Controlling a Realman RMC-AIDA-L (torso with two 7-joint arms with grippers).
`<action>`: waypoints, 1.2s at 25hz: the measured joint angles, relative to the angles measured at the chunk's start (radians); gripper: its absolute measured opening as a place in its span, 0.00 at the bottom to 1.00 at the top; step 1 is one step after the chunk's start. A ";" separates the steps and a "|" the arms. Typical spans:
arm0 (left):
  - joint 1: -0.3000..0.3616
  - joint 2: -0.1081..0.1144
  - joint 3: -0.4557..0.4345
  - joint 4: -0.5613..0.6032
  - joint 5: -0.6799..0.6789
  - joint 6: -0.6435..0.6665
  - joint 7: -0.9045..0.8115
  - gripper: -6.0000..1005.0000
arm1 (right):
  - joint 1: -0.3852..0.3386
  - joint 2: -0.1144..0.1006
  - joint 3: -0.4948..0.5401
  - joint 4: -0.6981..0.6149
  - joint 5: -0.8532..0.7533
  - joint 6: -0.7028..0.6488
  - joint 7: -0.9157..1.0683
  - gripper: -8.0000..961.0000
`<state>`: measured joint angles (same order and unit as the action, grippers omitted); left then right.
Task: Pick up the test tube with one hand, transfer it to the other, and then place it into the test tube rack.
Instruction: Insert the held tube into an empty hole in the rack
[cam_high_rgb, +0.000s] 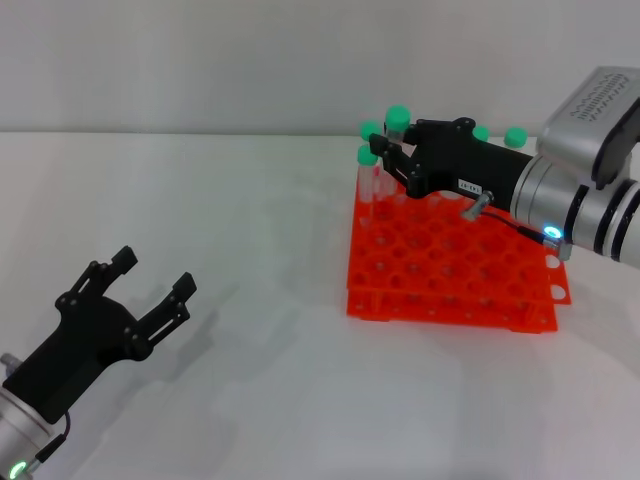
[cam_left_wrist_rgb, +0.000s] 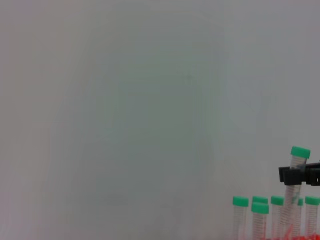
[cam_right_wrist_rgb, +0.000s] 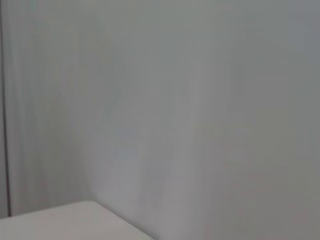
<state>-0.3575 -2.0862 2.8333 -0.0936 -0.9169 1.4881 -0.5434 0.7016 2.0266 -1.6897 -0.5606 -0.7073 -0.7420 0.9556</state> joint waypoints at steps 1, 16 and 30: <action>0.001 0.000 0.000 0.000 0.000 0.000 0.000 0.88 | 0.000 0.000 0.000 -0.001 0.000 0.011 -0.001 0.22; -0.008 0.002 0.000 0.000 -0.008 -0.002 0.000 0.88 | 0.006 0.001 -0.001 0.002 -0.004 0.080 -0.018 0.22; -0.013 0.002 0.000 0.000 -0.011 -0.002 0.000 0.88 | 0.055 0.001 -0.020 0.069 -0.001 0.087 -0.014 0.22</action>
<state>-0.3700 -2.0846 2.8332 -0.0935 -0.9276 1.4863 -0.5430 0.7563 2.0278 -1.7101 -0.4921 -0.7085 -0.6554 0.9415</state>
